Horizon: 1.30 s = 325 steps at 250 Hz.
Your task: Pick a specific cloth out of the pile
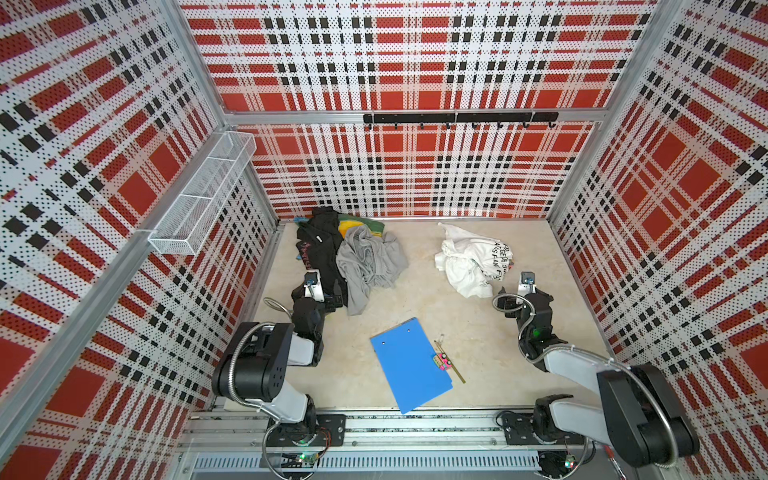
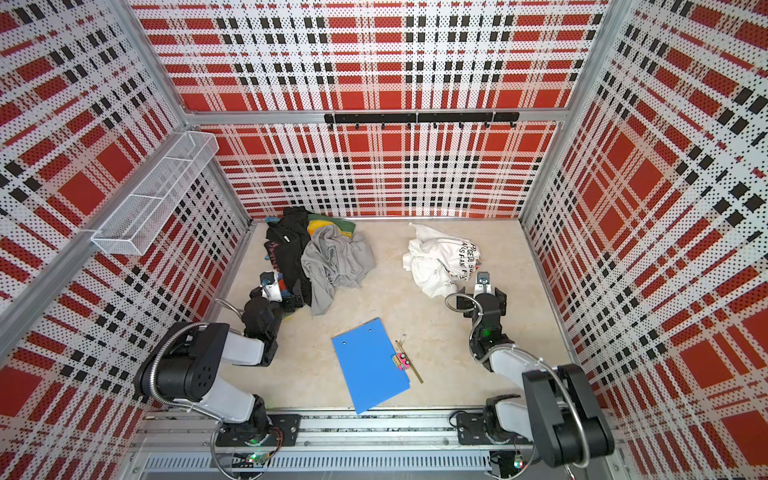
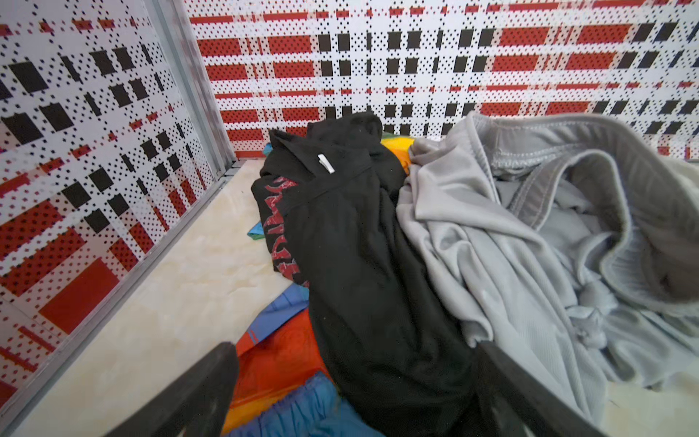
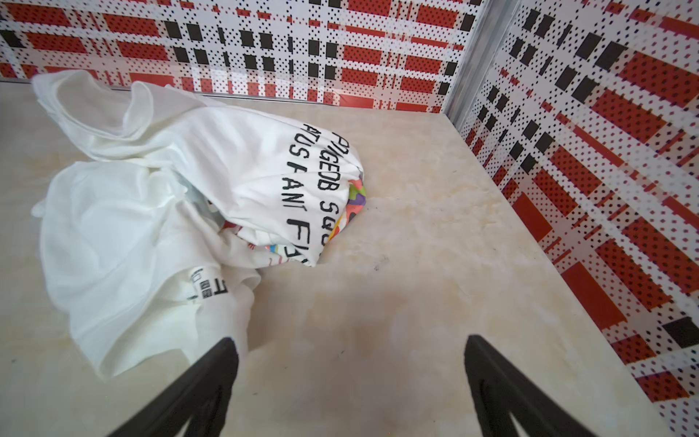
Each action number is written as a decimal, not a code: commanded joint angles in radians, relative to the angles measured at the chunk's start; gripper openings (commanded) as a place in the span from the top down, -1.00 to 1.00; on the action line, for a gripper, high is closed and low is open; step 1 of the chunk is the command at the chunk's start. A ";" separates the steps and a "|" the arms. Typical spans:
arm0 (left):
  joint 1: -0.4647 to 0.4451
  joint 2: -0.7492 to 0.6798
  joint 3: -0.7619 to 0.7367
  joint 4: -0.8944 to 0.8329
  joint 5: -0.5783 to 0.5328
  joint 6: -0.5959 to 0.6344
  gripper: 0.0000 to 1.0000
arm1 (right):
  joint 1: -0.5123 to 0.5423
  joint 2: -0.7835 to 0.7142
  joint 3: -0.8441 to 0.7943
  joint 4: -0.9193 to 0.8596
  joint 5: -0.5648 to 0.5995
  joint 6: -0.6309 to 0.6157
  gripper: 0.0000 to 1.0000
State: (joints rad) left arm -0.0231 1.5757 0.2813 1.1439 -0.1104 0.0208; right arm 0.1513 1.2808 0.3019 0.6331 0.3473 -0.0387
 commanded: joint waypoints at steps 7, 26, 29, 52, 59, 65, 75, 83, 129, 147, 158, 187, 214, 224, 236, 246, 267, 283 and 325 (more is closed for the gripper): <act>0.023 -0.002 0.025 0.004 0.035 -0.031 -0.98 | -0.036 0.082 0.026 0.254 -0.049 -0.054 -1.00; 0.022 -0.001 0.023 0.007 0.034 -0.033 -0.98 | -0.048 0.132 0.018 0.337 -0.044 -0.064 -1.00; 0.022 -0.002 0.024 0.007 0.034 -0.034 -0.98 | -0.049 0.139 0.016 0.352 -0.046 -0.063 -1.00; 0.012 -0.001 0.022 0.008 0.019 -0.028 -0.98 | -0.085 0.190 -0.005 0.460 -0.101 -0.029 -1.00; 0.008 -0.002 0.021 0.012 0.013 -0.026 -0.98 | -0.093 0.203 -0.007 0.468 -0.102 -0.022 -1.00; 0.008 -0.001 0.021 0.013 0.012 -0.025 -0.98 | -0.098 0.214 -0.006 0.473 -0.126 -0.011 -1.00; 0.008 -0.002 0.021 0.013 0.013 -0.025 -0.99 | -0.109 0.240 -0.010 0.504 -0.135 -0.001 -1.00; 0.008 -0.002 0.021 0.013 0.012 -0.025 -0.98 | -0.119 0.257 -0.015 0.527 -0.154 0.005 -1.00; 0.009 -0.001 0.021 0.013 0.013 -0.024 -0.98 | -0.149 0.273 -0.030 0.560 -0.217 0.023 -1.00; 0.009 -0.002 0.022 0.011 0.018 -0.025 -0.98 | -0.149 0.272 -0.030 0.562 -0.220 0.020 -1.00; 0.011 -0.002 0.022 0.011 0.018 -0.024 -0.98 | -0.150 0.273 -0.031 0.565 -0.220 0.020 -1.00; 0.011 -0.001 0.022 0.011 0.017 -0.024 -0.98 | -0.149 0.273 -0.031 0.563 -0.218 0.020 -1.00; 0.011 -0.002 0.022 0.011 0.017 -0.024 -0.98 | -0.150 0.273 -0.032 0.564 -0.220 0.021 -1.00; 0.011 -0.002 0.022 0.011 0.018 -0.024 -0.98 | -0.149 0.274 -0.032 0.565 -0.226 0.020 -1.00; 0.011 -0.002 0.022 0.012 0.018 -0.024 -0.99 | -0.157 0.272 -0.037 0.574 -0.285 0.010 -1.00; 0.011 -0.002 0.022 0.011 0.018 -0.025 -0.99 | -0.160 0.274 -0.043 0.590 -0.319 0.003 -1.00; 0.011 -0.001 0.022 0.012 0.017 -0.025 -0.98 | -0.160 0.274 -0.022 0.546 -0.296 0.011 -1.00; 0.011 -0.002 0.022 0.012 0.018 -0.025 -0.98 | -0.160 0.275 -0.026 0.555 -0.290 0.011 -1.00; 0.011 -0.001 0.022 0.011 0.019 -0.025 -0.98 | -0.160 0.277 -0.023 0.552 -0.287 0.010 -1.00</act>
State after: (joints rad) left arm -0.0128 1.5757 0.2962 1.1358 -0.0933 0.0010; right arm -0.0059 1.5463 0.2749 1.1336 0.0723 -0.0307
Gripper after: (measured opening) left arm 0.992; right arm 0.998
